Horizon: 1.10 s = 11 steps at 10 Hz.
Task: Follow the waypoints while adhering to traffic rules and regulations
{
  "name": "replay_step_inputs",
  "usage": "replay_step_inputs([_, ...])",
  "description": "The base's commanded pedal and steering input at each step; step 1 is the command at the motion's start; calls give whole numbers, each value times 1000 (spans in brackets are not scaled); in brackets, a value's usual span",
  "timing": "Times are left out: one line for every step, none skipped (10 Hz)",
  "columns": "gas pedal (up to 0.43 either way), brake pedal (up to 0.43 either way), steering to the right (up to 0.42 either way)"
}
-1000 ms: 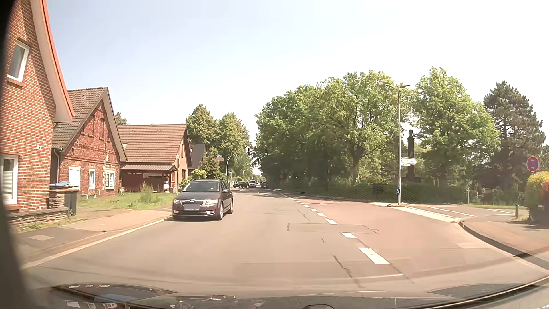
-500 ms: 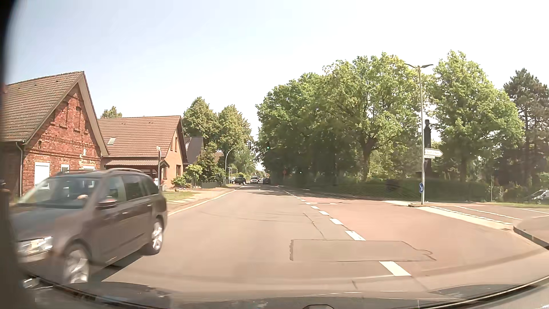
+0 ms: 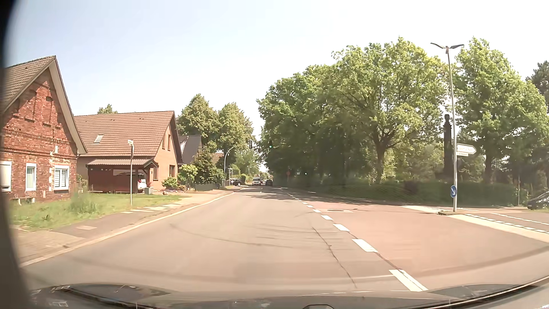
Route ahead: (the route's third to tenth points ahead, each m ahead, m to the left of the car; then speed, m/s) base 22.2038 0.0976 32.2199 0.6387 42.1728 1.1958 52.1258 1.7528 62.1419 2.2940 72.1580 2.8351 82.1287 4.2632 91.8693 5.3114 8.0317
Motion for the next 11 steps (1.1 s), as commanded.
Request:
replay_step_inputs([87, 0, -13])
replay_step_inputs([87, 0, -13])
replay_step_inputs([87, 0, -13])
replay_step_inputs([87, 0, -14])
replay_step_inputs([87, 0, -14])
replay_step_inputs([87, 0, -14])
replay_step_inputs([87, 0, -14])
replay_step_inputs([87, 0, -13])
replay_step_inputs([87, 0, -13])
replay_step_inputs([87, 0, -14])
replay_step_inputs([87, 0, -14])
